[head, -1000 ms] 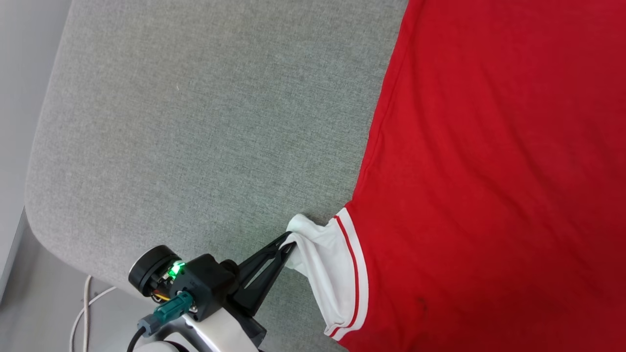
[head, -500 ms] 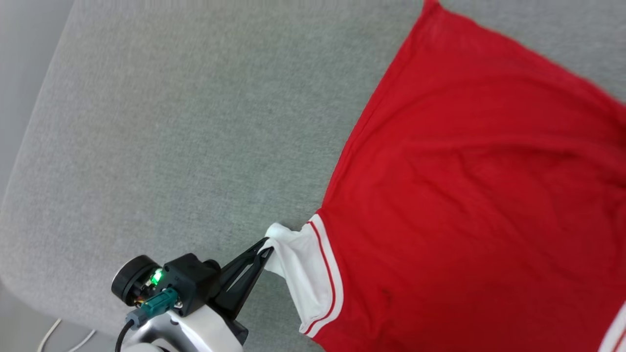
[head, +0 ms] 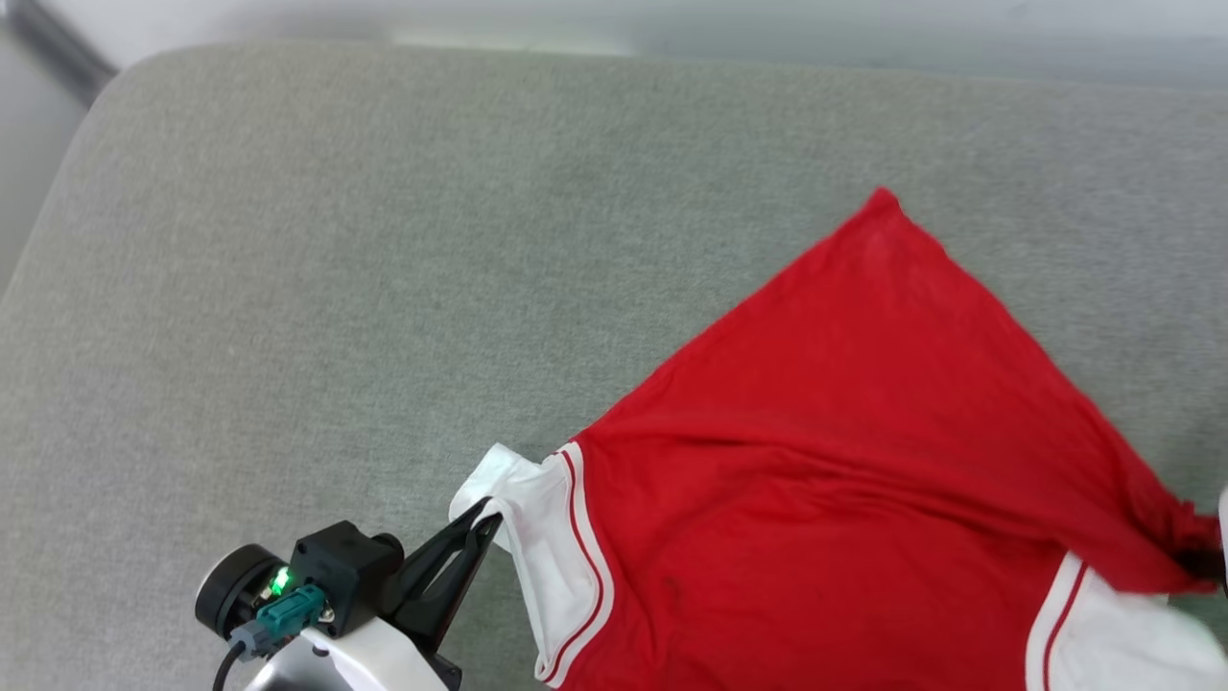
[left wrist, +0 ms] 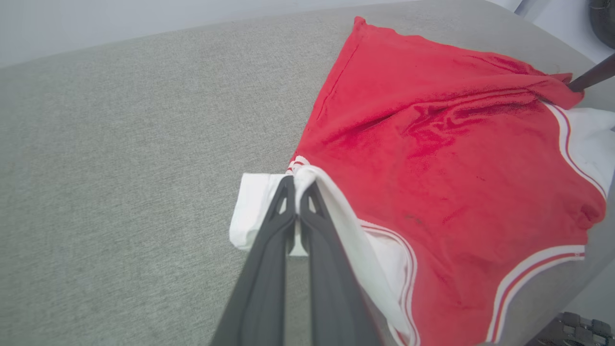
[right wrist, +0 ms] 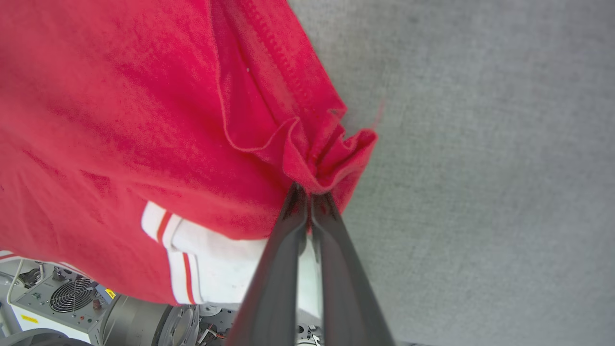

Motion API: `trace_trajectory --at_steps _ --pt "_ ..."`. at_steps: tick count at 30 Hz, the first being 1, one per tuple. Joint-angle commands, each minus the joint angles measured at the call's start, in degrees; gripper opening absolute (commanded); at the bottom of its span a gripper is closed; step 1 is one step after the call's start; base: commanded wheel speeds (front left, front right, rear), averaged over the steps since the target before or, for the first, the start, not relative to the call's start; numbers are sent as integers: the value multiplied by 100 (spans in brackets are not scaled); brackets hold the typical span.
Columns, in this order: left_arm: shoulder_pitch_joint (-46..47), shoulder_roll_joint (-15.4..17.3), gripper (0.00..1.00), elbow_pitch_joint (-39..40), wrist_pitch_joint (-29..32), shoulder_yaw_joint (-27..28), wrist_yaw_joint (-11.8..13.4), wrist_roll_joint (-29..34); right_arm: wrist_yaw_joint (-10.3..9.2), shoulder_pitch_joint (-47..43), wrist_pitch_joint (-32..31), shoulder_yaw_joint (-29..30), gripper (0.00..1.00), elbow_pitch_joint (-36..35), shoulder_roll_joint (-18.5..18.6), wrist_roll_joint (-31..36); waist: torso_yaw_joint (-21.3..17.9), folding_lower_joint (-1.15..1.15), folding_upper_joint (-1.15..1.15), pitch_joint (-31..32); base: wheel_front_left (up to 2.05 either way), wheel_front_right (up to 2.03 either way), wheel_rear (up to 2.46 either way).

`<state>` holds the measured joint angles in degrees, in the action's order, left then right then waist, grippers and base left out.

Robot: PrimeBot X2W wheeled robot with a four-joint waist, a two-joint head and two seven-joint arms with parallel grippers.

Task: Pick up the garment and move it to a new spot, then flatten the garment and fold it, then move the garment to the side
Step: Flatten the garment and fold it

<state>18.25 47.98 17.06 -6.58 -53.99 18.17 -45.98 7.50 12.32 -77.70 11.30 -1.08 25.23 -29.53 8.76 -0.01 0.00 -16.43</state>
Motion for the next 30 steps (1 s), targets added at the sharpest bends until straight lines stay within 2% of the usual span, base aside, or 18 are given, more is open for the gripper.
trace_trajectory --at_steps 1,7,13,20,21,22,30 --pt "-87 -16 0 -30 -42 6 25 -40 -2 -240 -3 71 0 -111 8 -39 -182 1 0 217 0 0 0" --pt "-206 -103 0 -116 -159 13 41 -146 -2 -1065 164 393 0 -528 -257 -210 -259 1 0 446 0 0 0" --pt "-252 -158 0 -149 -181 -18 45 -165 -2 -1715 315 465 0 -561 -451 -249 -244 1 0 542 0 0 0" --pt "-235 -126 0 -116 -158 -21 52 -181 -2 -1910 527 465 0 -460 -556 -302 -203 1 0 603 0 0 0" --pt "-227 -115 0 -99 -146 -22 53 -177 -2 -1861 605 429 54 -500 -489 -259 -194 1 0 599 0 0 0" --pt "-221 -109 0 -78 -134 -22 64 -169 -2 -1821 666 375 100 -518 -398 -214 -185 1 0 589 0 0 0" --pt "-58 -94 0 116 -73 -20 107 -42 -2 -1232 644 189 100 -837 -45 -574 -56 1 0 416 0 0 0"
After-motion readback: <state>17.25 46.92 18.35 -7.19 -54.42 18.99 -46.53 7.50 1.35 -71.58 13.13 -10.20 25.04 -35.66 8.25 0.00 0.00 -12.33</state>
